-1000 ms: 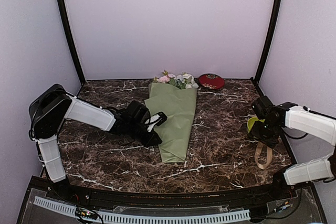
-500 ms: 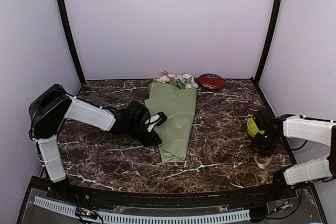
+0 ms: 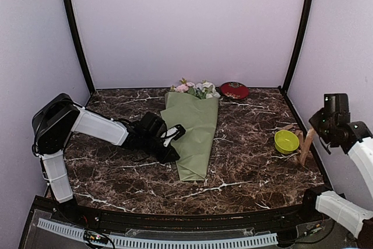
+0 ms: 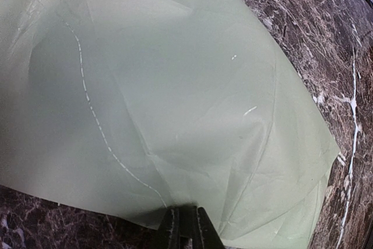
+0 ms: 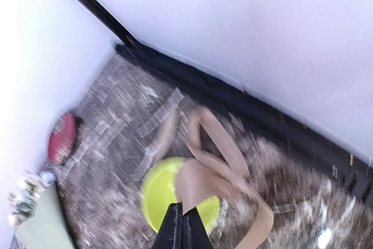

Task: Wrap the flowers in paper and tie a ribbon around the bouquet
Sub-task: Pick up the ribbon from the corner of the board, then place the ribbon at the center of the board.

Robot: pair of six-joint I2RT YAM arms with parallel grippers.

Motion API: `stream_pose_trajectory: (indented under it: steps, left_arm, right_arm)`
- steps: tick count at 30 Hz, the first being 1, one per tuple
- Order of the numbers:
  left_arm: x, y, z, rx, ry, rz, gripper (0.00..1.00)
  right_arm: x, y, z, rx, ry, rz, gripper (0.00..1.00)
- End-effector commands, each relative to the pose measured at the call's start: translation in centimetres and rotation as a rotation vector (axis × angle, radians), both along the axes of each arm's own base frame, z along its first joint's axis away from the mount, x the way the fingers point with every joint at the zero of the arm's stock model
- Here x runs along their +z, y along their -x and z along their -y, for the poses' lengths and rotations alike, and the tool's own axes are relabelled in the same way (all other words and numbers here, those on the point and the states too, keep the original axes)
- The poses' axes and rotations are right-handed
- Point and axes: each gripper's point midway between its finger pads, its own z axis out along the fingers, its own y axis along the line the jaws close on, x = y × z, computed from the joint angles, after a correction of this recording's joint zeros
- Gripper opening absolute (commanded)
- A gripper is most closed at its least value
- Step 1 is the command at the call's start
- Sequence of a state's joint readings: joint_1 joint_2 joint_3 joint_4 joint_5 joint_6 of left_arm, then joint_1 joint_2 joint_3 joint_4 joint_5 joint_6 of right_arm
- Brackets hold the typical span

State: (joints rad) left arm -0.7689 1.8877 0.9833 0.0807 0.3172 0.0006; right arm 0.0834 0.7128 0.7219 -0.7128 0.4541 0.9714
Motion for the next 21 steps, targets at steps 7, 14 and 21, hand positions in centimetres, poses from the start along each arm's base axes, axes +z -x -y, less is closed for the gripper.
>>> stream_pose_trajectory:
  steps: [7,14,21]
  left_arm:
    - [-4.6,2.8,-3.1,-0.002,-0.17,-0.131,0.08]
    - [-4.8,2.9,-3.2,-0.002,-0.175,-0.134,0.08]
    - [-4.9,2.9,-3.2,-0.002,-0.177,-0.141,0.08]
  right_arm:
    - [25.3,-5.6,-8.2,0.617,0.329,0.675,0.0]
    - [30.9,-1.6,-22.4,1.253,0.214,0.974,0.0]
    - [23.6,0.5,-36.4,1.692,0.133,0.791,0.0]
